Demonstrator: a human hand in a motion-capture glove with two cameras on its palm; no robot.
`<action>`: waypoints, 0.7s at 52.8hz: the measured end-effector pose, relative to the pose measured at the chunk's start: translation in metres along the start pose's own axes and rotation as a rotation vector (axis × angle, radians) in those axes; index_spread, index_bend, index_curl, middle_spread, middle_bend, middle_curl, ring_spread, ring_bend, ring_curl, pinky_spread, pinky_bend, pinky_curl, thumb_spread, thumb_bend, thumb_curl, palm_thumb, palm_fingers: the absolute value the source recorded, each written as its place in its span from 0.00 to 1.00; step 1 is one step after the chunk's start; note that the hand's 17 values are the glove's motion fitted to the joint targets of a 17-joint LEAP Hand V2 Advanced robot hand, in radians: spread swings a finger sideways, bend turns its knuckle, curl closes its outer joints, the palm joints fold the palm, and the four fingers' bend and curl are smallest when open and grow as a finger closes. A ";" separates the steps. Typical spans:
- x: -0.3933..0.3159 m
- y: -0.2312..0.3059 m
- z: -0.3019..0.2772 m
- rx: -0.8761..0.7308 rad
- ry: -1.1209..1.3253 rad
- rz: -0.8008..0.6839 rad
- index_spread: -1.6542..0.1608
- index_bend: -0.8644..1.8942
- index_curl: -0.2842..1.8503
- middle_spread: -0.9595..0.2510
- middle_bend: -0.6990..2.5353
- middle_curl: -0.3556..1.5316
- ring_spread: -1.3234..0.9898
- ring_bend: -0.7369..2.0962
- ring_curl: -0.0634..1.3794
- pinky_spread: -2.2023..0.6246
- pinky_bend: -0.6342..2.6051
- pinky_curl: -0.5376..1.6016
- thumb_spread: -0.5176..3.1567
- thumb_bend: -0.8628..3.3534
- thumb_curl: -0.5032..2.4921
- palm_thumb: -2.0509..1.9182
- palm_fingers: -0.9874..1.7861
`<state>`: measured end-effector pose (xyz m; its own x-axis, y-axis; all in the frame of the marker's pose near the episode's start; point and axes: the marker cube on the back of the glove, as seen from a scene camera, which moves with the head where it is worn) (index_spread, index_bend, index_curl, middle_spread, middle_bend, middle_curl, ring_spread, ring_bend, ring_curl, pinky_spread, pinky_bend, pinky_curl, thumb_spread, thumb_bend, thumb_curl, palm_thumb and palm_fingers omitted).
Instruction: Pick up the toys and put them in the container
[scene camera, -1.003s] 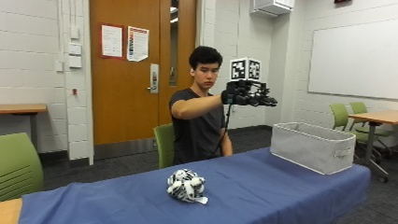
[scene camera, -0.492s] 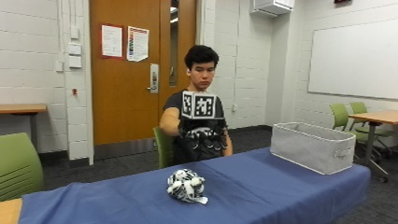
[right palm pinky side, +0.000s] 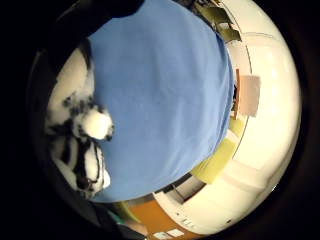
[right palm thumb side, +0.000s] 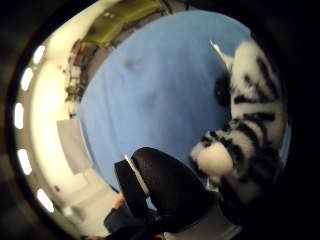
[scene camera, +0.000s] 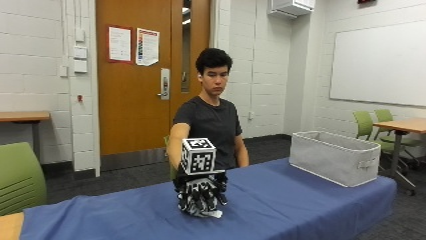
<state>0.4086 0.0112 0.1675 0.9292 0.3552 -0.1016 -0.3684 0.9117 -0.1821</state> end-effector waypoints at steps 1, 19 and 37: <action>0.000 0.002 0.001 0.004 -0.001 -0.003 0.74 0.35 0.31 0.69 0.27 0.39 0.48 0.31 0.17 0.77 0.43 0.41 0.40 0.18 0.19 0.48 0.30; 0.000 0.037 0.019 0.086 0.044 0.003 0.69 0.34 0.25 0.70 0.28 0.35 0.44 0.55 0.28 0.70 0.54 0.44 0.43 0.20 0.22 0.52 0.55; -0.011 0.040 0.017 0.080 0.101 0.041 0.69 0.38 0.24 0.49 0.39 0.45 0.38 0.63 0.36 0.64 0.52 0.44 0.42 0.26 0.31 0.66 0.70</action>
<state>0.3845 0.0470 0.1778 0.9045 0.3734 -0.2061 -0.3987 0.9118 -0.0976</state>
